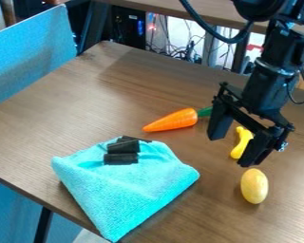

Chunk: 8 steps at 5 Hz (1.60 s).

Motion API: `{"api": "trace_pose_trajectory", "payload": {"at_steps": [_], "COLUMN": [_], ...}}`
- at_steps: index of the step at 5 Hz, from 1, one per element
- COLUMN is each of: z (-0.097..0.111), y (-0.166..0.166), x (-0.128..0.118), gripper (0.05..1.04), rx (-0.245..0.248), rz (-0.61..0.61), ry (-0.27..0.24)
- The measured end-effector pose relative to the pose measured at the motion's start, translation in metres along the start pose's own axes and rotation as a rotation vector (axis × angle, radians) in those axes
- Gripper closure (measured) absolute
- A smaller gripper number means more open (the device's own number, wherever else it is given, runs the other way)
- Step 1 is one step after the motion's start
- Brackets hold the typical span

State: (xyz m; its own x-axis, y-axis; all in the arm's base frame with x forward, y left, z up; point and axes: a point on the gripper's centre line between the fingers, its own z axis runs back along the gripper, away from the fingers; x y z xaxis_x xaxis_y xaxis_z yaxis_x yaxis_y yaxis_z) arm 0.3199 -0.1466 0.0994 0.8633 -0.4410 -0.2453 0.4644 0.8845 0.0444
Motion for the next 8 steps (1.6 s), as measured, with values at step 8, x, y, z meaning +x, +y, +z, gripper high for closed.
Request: {"api": "trace_pose_trajectory", "payload": {"at_steps": [8], "z": [-0.033], "y": [-0.026], "x": [0.038], "gripper": [0.079], "rx": [-0.122], "rz": [0.183], "ry": [-0.266]}}
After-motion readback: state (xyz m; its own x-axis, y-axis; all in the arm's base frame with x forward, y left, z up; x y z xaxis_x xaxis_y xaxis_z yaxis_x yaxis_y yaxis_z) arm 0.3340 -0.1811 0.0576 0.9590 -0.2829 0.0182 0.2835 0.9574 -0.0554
